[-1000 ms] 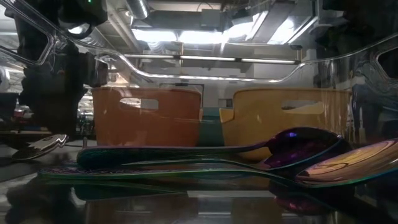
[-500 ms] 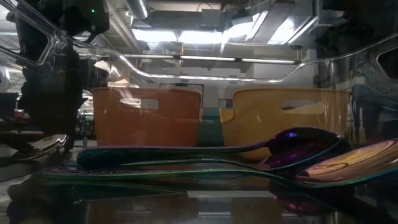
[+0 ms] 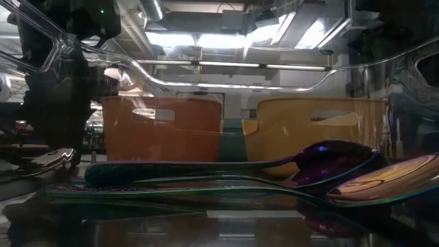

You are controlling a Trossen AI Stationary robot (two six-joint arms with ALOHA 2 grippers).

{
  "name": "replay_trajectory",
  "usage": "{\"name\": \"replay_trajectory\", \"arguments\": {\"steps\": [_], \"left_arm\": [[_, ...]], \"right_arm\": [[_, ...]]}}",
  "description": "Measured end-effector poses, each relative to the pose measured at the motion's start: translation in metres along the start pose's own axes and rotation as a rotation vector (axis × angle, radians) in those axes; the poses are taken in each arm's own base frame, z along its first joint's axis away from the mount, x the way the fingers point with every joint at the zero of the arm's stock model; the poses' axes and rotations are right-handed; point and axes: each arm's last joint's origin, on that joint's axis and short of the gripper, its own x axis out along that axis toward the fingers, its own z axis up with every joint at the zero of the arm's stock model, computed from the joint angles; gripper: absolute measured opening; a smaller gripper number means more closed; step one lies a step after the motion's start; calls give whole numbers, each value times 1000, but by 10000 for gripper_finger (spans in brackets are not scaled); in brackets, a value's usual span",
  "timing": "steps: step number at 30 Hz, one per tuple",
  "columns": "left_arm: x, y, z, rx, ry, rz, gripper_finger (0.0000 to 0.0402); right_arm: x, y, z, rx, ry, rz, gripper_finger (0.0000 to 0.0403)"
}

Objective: Sort silverware by color (type)
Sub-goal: Put the light blue spoon into the yellow bin

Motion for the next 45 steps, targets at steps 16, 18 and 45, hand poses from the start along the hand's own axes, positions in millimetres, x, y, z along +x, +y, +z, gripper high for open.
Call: {"name": "replay_trajectory", "arguments": {"steps": [16, 18, 45], "left_arm": [[-34, -2, 8, 44, 0, 241, 4], [-45, -5, 12, 57, -37, 280, 4], [-149, -79, 123, 986, -684, 201, 2]], "right_arm": [[0, 0, 0, -1, 0, 0, 129], [0, 0, 0, -1, 0, 0, 129], [-1, 0, 1, -2, -2, 0, 129]]}}
